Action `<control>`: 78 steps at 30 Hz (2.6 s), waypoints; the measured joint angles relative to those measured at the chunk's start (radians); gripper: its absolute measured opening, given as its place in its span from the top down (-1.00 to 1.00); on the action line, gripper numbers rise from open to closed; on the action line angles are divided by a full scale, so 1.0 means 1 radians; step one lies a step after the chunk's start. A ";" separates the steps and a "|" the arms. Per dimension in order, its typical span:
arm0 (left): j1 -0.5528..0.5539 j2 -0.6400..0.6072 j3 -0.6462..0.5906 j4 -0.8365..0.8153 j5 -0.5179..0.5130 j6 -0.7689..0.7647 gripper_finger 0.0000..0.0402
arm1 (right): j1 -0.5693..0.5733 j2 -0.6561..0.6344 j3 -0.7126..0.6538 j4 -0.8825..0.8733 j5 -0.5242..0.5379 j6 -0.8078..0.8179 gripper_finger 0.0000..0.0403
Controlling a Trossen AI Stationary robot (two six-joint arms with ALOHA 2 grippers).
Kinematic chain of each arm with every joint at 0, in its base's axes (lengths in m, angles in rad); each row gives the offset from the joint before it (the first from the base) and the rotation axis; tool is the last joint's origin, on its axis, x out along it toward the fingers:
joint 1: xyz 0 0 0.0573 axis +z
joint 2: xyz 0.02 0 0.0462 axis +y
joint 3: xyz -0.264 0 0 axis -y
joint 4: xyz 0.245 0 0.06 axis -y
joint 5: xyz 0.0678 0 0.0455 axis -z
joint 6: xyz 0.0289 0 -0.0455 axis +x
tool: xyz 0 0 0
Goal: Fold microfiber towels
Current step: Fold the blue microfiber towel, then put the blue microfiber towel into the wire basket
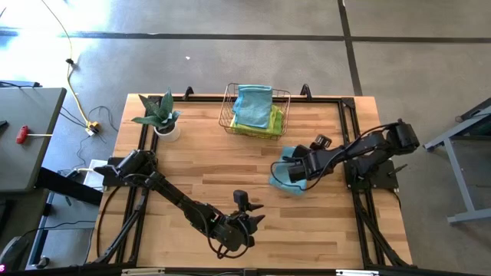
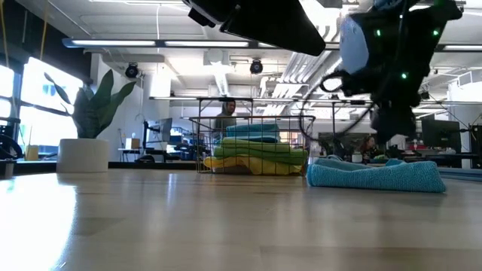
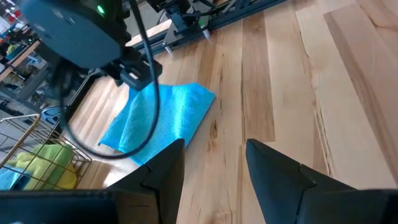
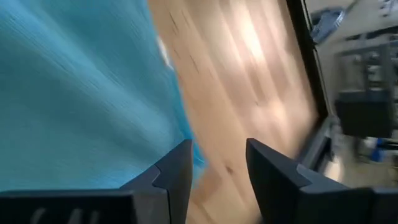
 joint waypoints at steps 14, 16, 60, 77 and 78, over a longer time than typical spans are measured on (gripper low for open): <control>-0.024 0.000 0.000 0.000 0.000 -0.010 0.20 | 0.199 0.001 -0.123 0.623 -0.137 0.041 0.28; -0.031 0.000 0.000 0.000 0.000 -0.012 0.20 | 0.208 0.001 -0.148 0.652 -0.185 0.085 0.28; 0.287 0.228 0.001 0.330 0.404 -0.333 0.20 | -0.281 -0.479 -0.388 0.637 -0.589 -0.243 0.28; 0.260 0.159 0.002 -0.129 0.366 -0.194 0.20 | -0.333 -0.463 -0.411 0.822 -0.767 -0.256 0.27; 0.261 0.152 0.001 -0.141 0.373 -0.175 0.20 | -0.327 -0.458 -0.411 0.837 -0.767 -0.255 0.26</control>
